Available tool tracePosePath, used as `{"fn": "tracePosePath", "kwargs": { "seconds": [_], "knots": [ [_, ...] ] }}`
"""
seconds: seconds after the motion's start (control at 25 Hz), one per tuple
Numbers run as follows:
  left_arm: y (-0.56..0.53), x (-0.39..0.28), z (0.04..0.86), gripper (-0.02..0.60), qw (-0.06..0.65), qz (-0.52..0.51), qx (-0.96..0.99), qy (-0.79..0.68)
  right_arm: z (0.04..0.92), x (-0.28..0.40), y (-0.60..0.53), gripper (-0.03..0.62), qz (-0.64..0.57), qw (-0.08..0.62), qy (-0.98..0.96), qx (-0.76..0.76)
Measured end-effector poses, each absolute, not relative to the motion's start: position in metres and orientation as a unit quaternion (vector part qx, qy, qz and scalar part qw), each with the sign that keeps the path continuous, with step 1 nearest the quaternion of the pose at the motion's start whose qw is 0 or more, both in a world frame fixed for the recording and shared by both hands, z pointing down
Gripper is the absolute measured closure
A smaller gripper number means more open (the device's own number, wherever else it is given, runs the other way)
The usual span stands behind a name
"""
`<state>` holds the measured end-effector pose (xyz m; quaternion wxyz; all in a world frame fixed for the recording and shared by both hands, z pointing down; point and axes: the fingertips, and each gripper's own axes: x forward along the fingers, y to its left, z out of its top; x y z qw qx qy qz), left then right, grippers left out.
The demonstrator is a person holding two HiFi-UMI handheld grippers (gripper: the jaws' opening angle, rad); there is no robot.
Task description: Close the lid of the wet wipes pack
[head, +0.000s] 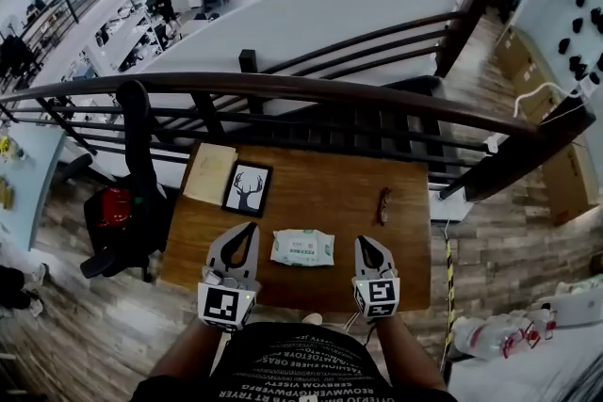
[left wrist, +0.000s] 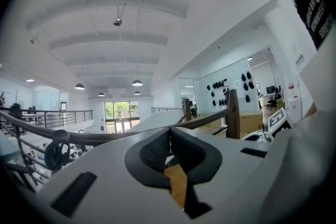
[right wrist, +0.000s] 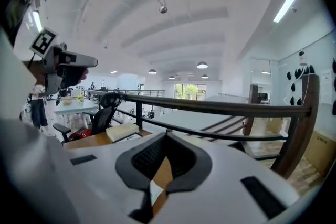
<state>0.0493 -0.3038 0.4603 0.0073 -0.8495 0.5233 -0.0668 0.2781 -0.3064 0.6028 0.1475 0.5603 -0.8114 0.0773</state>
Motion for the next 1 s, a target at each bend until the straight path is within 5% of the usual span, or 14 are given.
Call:
{"fn": "tracePosePath", "kwargs": {
  "seconds": [0.56,1.0],
  "knots": [
    [-0.274,0.059,0.42,0.554,0.028,-0.046,-0.847,0.529,0.464,0.278,-0.279,0.58,0.003,0.087,-0.827,0.555],
    [-0.244,0.065,0.407,0.554,0.041,-0.049,-0.849,0.525,0.457,0.284,-0.25,0.58,0.019,0.082,-0.827,0.556]
  ]
}}
